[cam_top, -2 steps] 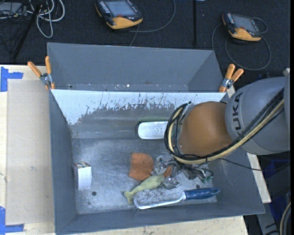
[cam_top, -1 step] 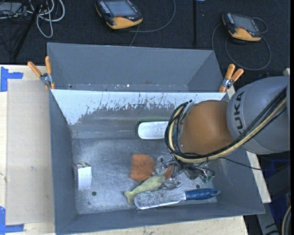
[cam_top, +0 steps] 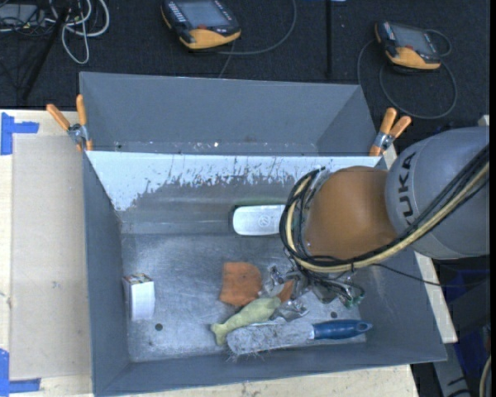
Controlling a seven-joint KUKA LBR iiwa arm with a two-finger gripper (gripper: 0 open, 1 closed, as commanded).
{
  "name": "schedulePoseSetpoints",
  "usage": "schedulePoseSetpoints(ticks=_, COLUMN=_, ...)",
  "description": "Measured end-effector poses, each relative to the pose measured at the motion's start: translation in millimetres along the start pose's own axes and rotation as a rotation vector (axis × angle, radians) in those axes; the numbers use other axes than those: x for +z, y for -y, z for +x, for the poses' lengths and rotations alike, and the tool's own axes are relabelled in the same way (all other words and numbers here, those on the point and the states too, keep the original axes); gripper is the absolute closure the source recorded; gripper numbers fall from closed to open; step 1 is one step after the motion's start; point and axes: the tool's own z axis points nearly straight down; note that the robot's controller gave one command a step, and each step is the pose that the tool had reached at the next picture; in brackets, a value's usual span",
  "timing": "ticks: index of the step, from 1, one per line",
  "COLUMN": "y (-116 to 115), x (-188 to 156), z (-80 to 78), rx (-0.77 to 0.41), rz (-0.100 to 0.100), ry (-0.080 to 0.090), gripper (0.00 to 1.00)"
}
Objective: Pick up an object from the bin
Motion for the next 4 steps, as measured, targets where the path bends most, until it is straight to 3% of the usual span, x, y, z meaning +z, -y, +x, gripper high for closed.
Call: schedulePoseSetpoints(ticks=4, y=-1, x=-59, z=0.5, rx=0.001, rz=-0.002, ry=-0.004, gripper=1.00)
